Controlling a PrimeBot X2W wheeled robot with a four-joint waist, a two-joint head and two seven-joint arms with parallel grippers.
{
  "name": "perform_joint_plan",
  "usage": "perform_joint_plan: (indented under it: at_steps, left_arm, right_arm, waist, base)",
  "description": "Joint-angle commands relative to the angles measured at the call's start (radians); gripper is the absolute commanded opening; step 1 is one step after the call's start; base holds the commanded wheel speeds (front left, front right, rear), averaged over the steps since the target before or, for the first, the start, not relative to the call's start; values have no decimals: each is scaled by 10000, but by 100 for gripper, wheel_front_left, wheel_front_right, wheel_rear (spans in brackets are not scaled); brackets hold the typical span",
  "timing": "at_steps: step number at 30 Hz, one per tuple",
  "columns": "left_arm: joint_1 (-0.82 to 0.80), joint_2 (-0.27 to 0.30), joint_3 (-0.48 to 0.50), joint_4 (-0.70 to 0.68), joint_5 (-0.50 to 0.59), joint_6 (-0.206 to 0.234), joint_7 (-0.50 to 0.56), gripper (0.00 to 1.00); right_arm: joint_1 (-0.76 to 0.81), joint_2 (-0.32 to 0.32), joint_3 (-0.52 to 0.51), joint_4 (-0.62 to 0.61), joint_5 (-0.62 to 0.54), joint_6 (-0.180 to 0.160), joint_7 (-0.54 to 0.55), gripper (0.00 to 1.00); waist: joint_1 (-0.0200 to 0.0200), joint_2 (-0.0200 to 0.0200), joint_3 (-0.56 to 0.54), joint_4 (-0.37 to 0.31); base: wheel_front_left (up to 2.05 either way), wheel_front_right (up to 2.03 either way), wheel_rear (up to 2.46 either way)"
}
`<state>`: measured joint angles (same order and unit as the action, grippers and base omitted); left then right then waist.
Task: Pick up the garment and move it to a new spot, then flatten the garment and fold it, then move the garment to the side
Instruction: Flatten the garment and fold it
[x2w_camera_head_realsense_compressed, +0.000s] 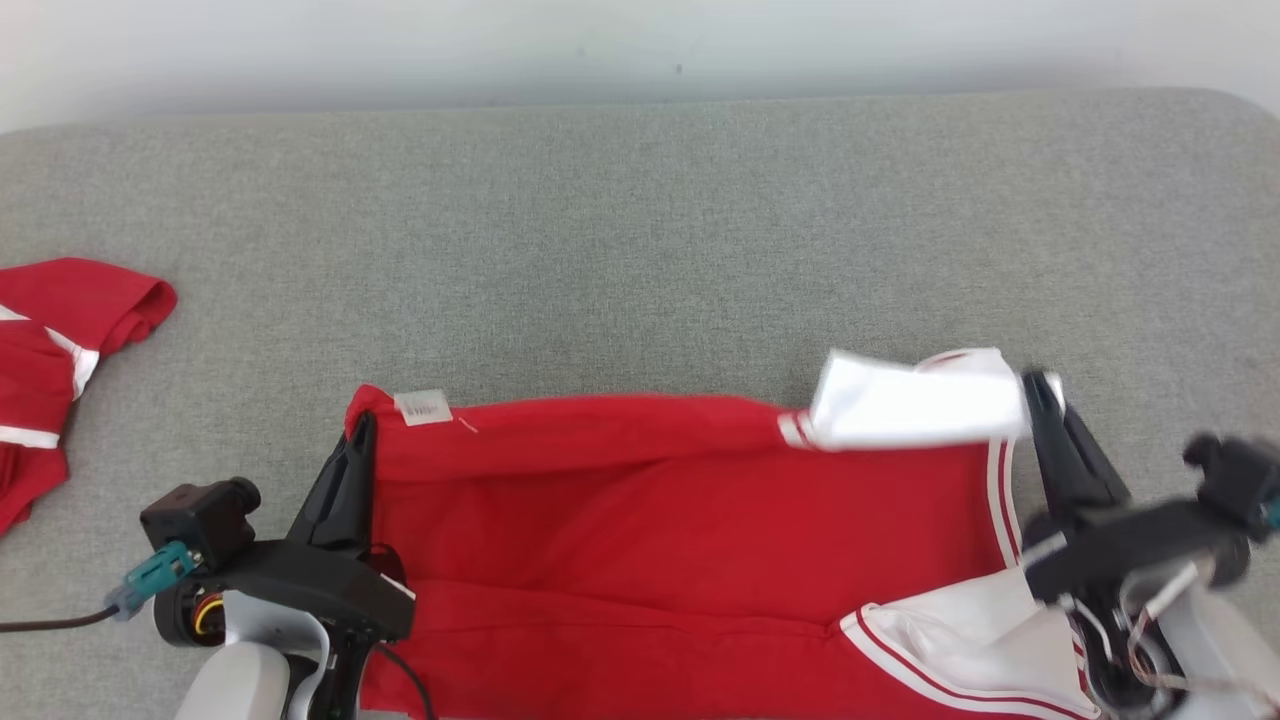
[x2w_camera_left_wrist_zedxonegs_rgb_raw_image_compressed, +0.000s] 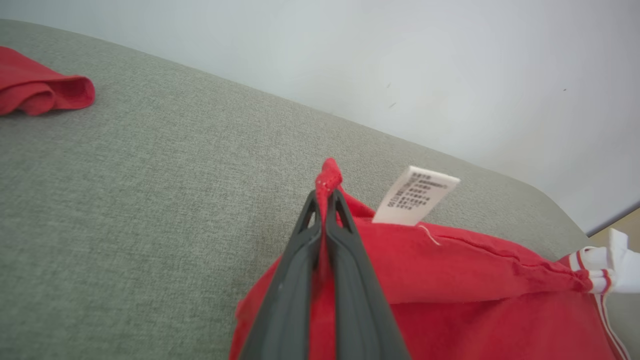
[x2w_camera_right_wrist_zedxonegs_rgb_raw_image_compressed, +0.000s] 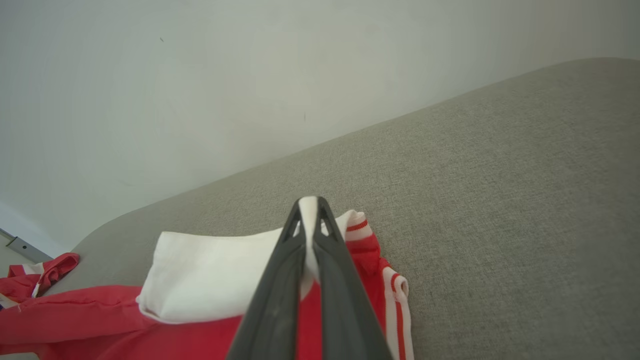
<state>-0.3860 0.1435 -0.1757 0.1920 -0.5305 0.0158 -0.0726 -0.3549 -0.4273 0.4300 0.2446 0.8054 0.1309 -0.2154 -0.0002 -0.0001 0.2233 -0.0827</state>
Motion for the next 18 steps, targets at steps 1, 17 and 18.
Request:
perform_joint_plan:
  at_steps: [1, 17, 18]
  left_arm:
    - [178, 4, 32, -23, -134, 16, -81, 0]
    - [1263, -408, -45, -311, -392, 332, -707, 0]
    - [1328, -412, -54, -261, -419, 347, -706, 0]
  right_arm:
    - [329, -59, -114, -165, 16, -2, 58, 0]
    - [3596, 715, -2015, -2468, -909, -2, 1295, 0]
    - [3711, 754, -2063, -2519, -1027, -2, 1386, 0]
  waist:
    - [2, 1, -30, -5]
    - [2, 1, -351, 68]
    - [2, 1, -367, 75]
  base:
    - [0, 0, 0]
    - [0, 0, 0]
    - [0, 0, 0]
